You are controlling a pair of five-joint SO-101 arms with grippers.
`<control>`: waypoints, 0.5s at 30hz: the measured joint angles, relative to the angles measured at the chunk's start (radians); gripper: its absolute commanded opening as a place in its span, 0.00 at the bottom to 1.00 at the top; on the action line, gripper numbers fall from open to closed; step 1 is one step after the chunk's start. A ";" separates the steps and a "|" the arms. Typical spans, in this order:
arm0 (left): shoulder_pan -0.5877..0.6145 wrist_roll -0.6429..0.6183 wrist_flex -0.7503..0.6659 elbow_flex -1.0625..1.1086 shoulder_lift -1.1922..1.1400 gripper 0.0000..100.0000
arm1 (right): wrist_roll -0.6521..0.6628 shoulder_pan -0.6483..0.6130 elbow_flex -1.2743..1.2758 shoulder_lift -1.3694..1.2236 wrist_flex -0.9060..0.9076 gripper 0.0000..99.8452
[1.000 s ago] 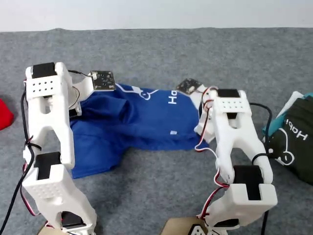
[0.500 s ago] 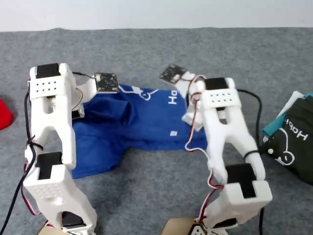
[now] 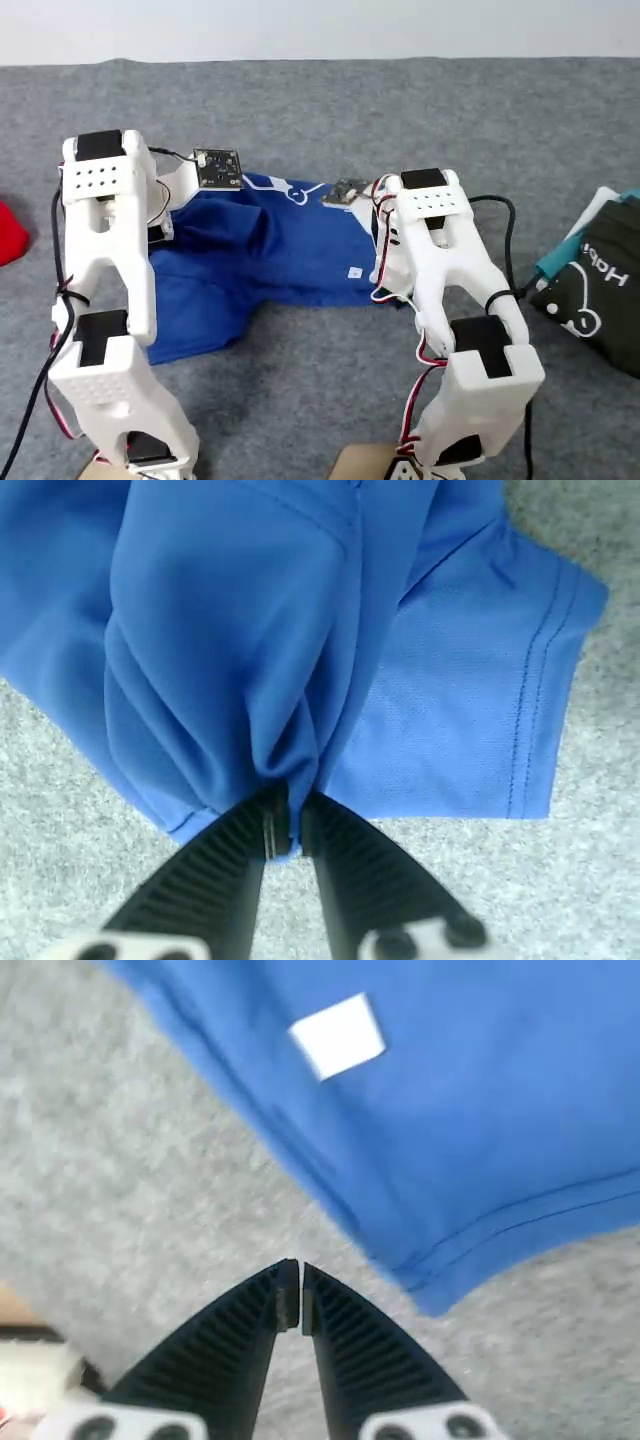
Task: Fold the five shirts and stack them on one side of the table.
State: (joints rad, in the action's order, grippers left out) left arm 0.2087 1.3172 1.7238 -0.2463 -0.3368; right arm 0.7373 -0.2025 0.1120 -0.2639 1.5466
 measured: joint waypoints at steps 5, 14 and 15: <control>0.000 0.000 0.000 0.000 0.026 0.00 | 0.000 0.000 -0.025 0.023 0.017 0.01; 0.000 0.000 0.000 0.000 0.138 0.00 | 0.000 0.000 -0.086 0.071 -0.109 0.01; 0.000 0.000 0.000 0.000 0.138 0.00 | 0.000 0.000 -0.086 0.071 -0.133 0.01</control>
State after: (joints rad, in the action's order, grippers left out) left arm 0.2087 1.3172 1.7238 -0.2463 -0.1987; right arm 0.7373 -0.2025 0.0261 -0.1933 1.4131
